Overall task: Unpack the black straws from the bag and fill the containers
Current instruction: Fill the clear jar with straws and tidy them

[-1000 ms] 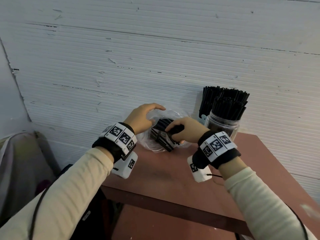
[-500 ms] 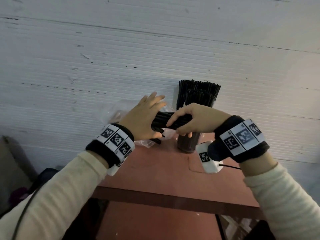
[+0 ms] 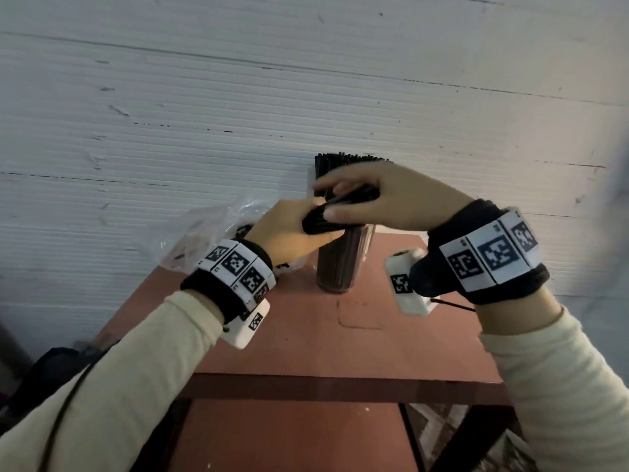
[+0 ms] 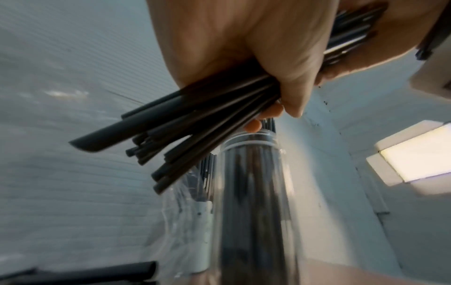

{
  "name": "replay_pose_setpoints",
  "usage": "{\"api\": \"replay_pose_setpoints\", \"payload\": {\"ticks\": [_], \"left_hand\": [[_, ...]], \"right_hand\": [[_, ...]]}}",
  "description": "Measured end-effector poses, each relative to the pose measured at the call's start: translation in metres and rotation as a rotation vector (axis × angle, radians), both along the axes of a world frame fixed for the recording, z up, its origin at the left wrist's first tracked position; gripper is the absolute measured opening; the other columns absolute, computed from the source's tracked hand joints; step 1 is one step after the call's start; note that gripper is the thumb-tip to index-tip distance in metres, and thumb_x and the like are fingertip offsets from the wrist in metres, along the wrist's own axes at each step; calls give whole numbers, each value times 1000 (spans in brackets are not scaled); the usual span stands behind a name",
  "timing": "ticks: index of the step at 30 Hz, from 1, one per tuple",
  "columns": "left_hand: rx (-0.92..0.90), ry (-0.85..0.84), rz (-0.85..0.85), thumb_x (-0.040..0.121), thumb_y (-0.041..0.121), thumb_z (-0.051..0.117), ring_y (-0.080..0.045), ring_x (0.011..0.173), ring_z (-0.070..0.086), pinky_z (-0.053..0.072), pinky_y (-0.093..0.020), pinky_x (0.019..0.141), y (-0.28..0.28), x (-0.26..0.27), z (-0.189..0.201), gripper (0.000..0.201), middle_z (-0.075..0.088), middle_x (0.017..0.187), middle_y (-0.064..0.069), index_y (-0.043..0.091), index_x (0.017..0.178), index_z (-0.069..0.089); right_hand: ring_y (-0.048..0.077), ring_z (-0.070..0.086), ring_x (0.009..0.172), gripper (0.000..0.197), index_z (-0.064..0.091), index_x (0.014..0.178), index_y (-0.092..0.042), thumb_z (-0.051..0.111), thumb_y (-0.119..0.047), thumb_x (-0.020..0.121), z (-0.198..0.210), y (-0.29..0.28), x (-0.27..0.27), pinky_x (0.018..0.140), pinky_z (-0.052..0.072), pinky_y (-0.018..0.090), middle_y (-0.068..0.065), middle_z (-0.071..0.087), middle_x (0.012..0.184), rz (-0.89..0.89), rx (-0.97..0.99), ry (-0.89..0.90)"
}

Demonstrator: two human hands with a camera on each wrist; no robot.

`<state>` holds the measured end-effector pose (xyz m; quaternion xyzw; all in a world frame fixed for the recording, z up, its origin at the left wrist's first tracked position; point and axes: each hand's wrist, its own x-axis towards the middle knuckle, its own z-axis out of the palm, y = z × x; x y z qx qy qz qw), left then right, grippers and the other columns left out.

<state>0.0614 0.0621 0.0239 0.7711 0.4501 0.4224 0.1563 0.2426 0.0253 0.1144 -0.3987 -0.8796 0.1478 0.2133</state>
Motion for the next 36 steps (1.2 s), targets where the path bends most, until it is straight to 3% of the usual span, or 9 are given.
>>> {"api": "replay_pose_setpoints", "payload": {"ticks": [3,7,14,18,23,26,29,33,36], "left_hand": [[-78,-137,-19,85,40,71,13,75,59,43,-2,67,-2,17,0,10,66,77,19,36,84,62],[-177,-325,-92,88,33,69,-6,62,60,48,-15,69,-6,33,-4,18,62,63,6,23,75,60],[-558,-298,-160,80,12,77,-22,97,67,49,-32,97,5,26,-30,23,70,101,-18,1,99,68],[-652,-286,-191,73,18,82,-20,108,65,44,-39,106,12,21,-43,39,72,108,-9,5,107,69],[-619,-241,-201,86,34,72,-20,93,68,51,-23,87,6,23,-41,34,71,94,-10,0,94,68],[-554,-218,-160,80,52,69,-22,91,70,44,-41,103,6,23,-40,49,66,74,-2,3,84,64],[-462,-299,-160,78,55,66,-18,79,69,47,-50,100,2,21,-29,48,60,65,7,8,87,63],[-347,-211,-276,94,34,59,-13,73,66,49,-32,86,-8,19,-12,29,56,65,7,12,75,59],[-327,-54,-408,95,17,60,-8,72,62,49,-24,72,-18,18,-3,16,61,73,5,18,79,61]], "right_hand": [[-6,56,105,35,63,118,-41,67,-49,84,8,-6,-3,89,43,11,-17,63,111,-86,248,189],[-10,54,103,26,66,113,-31,61,-43,91,-1,1,-18,87,38,5,-20,62,110,-49,395,364],[8,56,94,15,72,98,-11,64,-19,89,-51,36,-30,88,42,18,0,61,102,-6,358,125],[9,54,97,20,66,106,-11,65,-14,86,-67,42,-34,89,42,18,2,56,108,-21,384,199],[14,58,93,12,70,95,-8,67,-11,84,-70,39,-35,86,43,16,2,59,101,11,406,283],[11,55,106,28,68,109,-11,72,-24,84,-62,34,-34,97,43,24,1,58,111,6,423,307],[11,45,120,64,52,130,-17,78,-41,77,-52,26,-28,105,39,27,0,47,125,-35,435,393],[7,39,117,92,41,135,-25,81,-59,60,-46,16,-15,101,38,20,-6,36,125,-113,281,426],[13,48,114,78,56,117,-28,83,-62,53,-48,10,-11,97,45,25,4,47,121,-29,27,298]]}}
